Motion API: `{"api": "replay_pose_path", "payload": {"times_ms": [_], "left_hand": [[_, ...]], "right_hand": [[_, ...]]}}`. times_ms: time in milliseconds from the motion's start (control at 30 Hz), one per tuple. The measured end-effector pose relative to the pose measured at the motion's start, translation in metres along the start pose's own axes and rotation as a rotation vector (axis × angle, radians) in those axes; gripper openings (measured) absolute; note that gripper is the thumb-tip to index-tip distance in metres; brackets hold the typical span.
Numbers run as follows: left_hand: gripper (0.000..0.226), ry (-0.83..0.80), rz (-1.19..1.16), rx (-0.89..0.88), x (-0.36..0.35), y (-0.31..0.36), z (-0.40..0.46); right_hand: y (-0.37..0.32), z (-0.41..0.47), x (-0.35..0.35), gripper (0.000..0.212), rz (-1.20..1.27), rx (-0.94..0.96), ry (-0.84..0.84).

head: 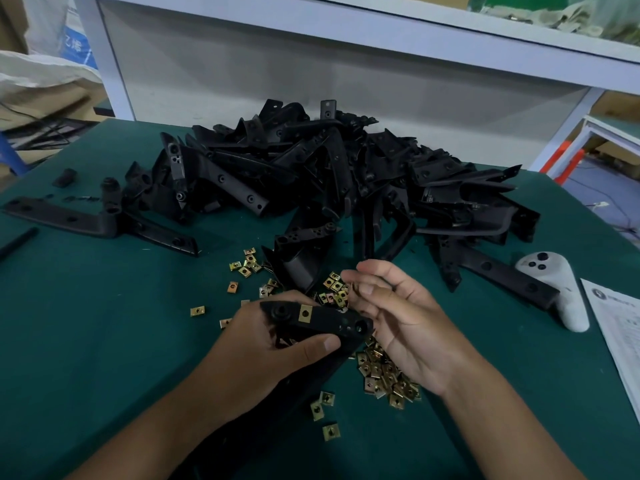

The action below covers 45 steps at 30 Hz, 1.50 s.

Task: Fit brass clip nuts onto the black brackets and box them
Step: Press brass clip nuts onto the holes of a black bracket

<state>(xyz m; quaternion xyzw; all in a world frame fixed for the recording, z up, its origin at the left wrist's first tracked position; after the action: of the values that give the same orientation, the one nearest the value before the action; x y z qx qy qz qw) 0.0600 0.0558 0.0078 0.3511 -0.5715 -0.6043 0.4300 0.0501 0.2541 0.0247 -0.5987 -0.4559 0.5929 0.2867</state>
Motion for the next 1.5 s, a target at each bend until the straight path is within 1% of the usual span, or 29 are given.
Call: {"api": "replay_pose_path", "payload": {"times_ms": [133, 400, 533, 633, 767, 1000, 1133, 1233, 1300, 1400, 1500], "left_hand": [[0.028, 0.009, 0.009, 0.003, 0.0001, -0.0022, 0.0006], [0.026, 0.031, 0.018, -0.015, 0.0018, -0.0010, 0.0016], [0.026, 0.044, 0.144, -0.042, 0.0027, -0.0032, -0.0005], [0.024, 0.057, 0.186, -0.074, 0.0023, -0.0039, -0.0016], [0.023, 0.065, 0.204, -0.088, 0.0024, -0.0040, -0.0009], [0.025, 0.091, 0.239, -0.095, 0.0038, -0.0031, -0.0012], [0.027, 0.099, 0.224, -0.089, 0.0031, -0.0035, -0.0008], [0.030, 0.112, 0.240, -0.096, 0.0032, -0.0041, -0.0006], [0.029, 0.123, 0.240, -0.103, 0.0033, -0.0040, -0.0007], [0.026, 0.134, 0.248, -0.117, 0.0036, -0.0037, -0.0009], [0.024, 0.157, 0.247, -0.124, 0.0034, -0.0035, -0.0014]], "right_hand": [[0.0010, -0.0003, 0.0008, 0.017, -0.051, -0.011, 0.024], [-0.0002, -0.0007, 0.0053, 0.022, -0.080, -0.034, -0.026], [0.0003, -0.0021, 0.0027, 0.021, -0.182, 0.019, -0.046], [0.0004, -0.0027, 0.0007, 0.008, -0.292, 0.046, -0.056], [0.0000, -0.0050, -0.0022, 0.009, -0.384, 0.068, -0.067], [0.0004, -0.0061, -0.0012, 0.009, -0.437, 0.078, -0.074], [0.0013, -0.0046, -0.0002, 0.013, -0.485, 0.083, -0.059], [0.0017, -0.0033, 0.0006, 0.026, -0.494, 0.094, -0.032], [0.0031, -0.0033, 0.0017, 0.031, -0.495, 0.099, -0.027], [0.0053, -0.0039, 0.0012, 0.034, -0.523, 0.111, -0.037], [0.0046, -0.0049, -0.0006, 0.032, -0.541, 0.121, -0.044]]}}
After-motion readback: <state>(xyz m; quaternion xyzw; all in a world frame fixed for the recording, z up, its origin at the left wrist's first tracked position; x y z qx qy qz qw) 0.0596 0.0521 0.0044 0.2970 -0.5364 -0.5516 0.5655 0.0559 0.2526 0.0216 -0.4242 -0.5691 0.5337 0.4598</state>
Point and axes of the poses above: each hand's wrist, its own z-axis towards the middle knuckle, its own x-axis out of the back of the hand, y = z × x, the point moved 2 cm from there along z, towards the middle knuckle, and after that the axes turned 1 degree about z, right-handed, at the moved point
